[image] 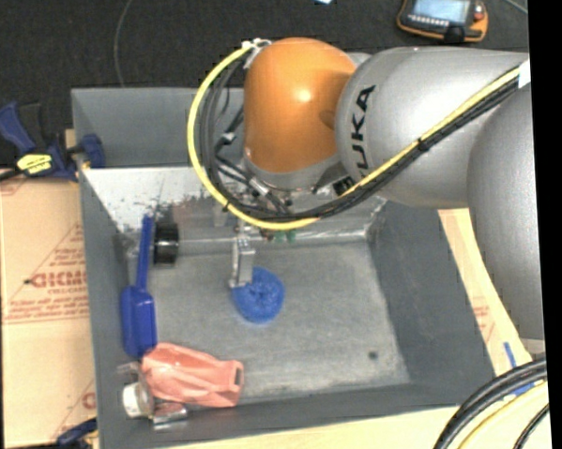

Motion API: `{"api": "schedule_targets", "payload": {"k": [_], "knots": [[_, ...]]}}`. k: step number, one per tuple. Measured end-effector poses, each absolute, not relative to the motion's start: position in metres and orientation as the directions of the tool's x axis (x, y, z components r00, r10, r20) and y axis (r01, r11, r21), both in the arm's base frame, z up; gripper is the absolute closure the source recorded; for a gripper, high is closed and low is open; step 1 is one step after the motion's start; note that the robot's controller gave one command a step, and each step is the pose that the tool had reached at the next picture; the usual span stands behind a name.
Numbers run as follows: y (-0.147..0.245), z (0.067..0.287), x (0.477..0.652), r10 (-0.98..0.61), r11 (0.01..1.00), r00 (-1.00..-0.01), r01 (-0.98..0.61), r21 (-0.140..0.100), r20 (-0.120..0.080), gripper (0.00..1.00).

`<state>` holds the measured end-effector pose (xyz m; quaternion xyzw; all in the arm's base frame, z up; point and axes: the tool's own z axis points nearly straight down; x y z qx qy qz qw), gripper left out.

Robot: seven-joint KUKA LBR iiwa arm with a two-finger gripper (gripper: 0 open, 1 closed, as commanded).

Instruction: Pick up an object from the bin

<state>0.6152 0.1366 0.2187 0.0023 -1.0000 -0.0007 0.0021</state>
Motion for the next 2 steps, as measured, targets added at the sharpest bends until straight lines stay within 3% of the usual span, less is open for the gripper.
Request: {"api": "schedule_targets", "payload": {"k": [1, 2], "knots": [[0.136, 0.223, 0.617, 0.0, 1.0, -1.0, 0.0, 0.003, -0.004, 0.0], [0.047, 0.069, 0.598, 0.111, 0.994, -0.994, 0.111, 0.004, -0.001, 0.0]]}}
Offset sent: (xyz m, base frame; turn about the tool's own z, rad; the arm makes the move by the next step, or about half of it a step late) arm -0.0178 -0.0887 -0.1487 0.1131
